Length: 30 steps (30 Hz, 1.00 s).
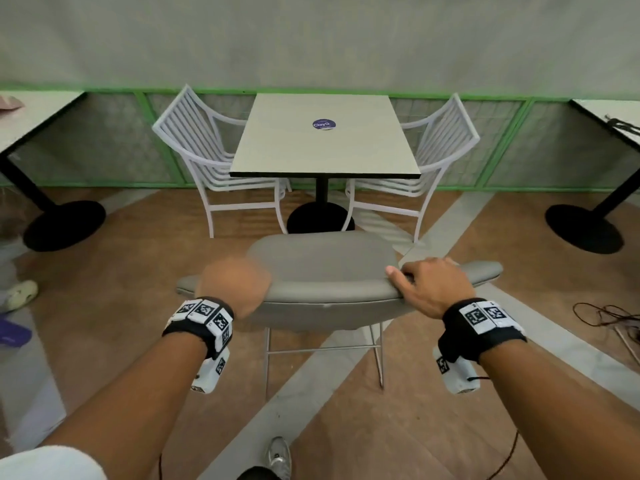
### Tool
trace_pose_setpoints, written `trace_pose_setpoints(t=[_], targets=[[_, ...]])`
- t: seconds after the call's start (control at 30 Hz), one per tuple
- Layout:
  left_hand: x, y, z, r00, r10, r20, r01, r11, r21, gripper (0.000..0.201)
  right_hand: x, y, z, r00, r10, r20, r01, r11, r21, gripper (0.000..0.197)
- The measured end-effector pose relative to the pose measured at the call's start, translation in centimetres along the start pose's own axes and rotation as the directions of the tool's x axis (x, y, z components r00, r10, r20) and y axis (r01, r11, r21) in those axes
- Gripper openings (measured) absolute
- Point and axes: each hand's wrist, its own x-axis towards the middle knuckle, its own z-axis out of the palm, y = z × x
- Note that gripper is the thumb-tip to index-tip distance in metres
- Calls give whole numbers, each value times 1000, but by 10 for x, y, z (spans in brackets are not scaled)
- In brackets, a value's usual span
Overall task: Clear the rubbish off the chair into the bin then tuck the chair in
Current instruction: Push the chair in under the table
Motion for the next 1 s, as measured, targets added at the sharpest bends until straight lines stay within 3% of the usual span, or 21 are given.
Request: trace_pose_setpoints(t=[0.13,0.33,0.53,1.0], targets=[[-12,4,7,998,-22,-63,25,999,48,39,0,0,6,999,23,25,-21,995,-96,71],[-9,-4,17,990,-40,-136,44,999,21,36,10,4,10,1000,-19,-19,17,993,-114,64],[21,0,19,975,-39,-218,40,999,-1,34,29,16,10,992,16,-125,-35,989,-145,48],[109,-19,30,968,-29,-249,20,999,-39,37,109,13,11,985,44,-166,-65,990,-124,50]])
